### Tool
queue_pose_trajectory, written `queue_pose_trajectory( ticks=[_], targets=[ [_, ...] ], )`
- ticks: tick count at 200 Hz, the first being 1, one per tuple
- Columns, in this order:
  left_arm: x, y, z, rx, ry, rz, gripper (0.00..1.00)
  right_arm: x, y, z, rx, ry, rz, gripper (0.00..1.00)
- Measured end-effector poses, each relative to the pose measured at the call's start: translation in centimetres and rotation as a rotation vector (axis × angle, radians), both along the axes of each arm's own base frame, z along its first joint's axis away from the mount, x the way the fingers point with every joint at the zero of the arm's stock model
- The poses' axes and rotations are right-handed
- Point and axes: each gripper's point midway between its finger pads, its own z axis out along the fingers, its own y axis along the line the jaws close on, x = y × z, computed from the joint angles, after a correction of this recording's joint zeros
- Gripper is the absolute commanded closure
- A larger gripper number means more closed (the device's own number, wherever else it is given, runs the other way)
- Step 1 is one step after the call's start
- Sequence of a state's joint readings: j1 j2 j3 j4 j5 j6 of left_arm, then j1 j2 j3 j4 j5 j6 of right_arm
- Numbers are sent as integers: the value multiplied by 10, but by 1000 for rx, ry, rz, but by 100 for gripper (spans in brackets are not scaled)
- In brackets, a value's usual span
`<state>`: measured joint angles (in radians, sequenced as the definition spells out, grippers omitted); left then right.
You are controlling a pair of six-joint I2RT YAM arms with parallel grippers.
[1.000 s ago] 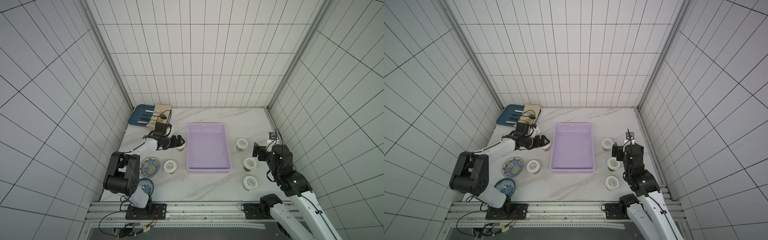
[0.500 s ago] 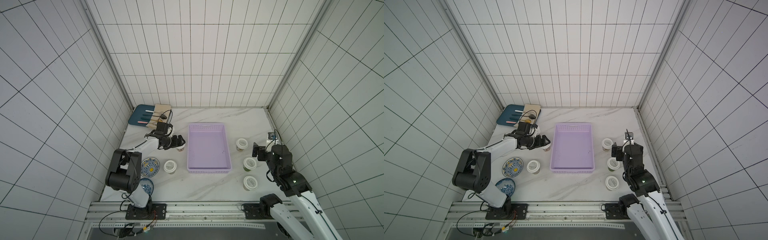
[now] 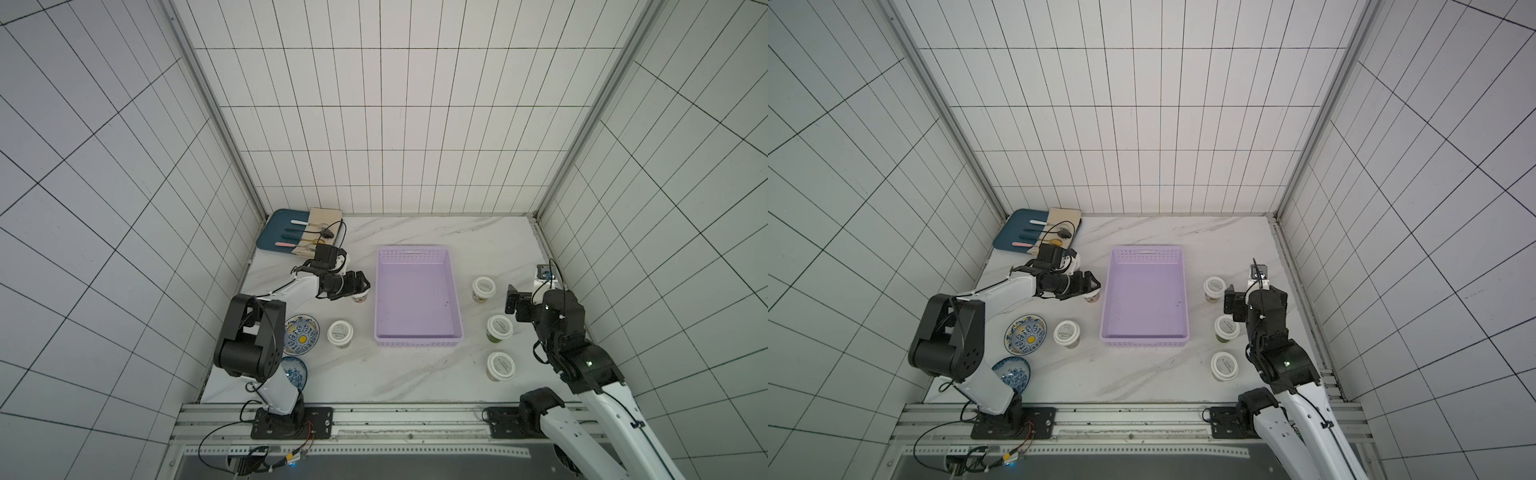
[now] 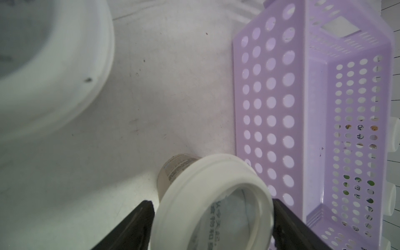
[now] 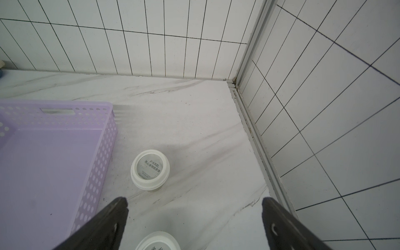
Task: Put the yogurt in the basket
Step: Pick up the yogurt from the center of the board.
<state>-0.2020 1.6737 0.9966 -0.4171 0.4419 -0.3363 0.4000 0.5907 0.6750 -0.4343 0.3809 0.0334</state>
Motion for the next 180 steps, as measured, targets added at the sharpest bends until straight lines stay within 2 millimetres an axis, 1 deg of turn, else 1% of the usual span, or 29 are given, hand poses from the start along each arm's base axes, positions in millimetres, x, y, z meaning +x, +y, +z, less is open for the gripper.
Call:
queue_pose_trajectory(
  ticks=[35,64,89,128,148,180],
  targets=[
    [0,0,0,0,0,-1,14,0,0,0,-1,0,1,1],
    [-1,2,1,12,0,3,9,1,1,0,-1,0,2,1],
    [-1,3,2,21,-8,4,9,1,1,0,-1,0,1,1],
    [0,4,4,26,-13,5,13,1,1,0,-1,-1,2,1],
    [0,4,6,27,-12,4,16,1,1,0,-1,-1,1,1],
    [2,4,8,26,-18,2,18,1,0,0,-1,-1,1,1]
  ],
)
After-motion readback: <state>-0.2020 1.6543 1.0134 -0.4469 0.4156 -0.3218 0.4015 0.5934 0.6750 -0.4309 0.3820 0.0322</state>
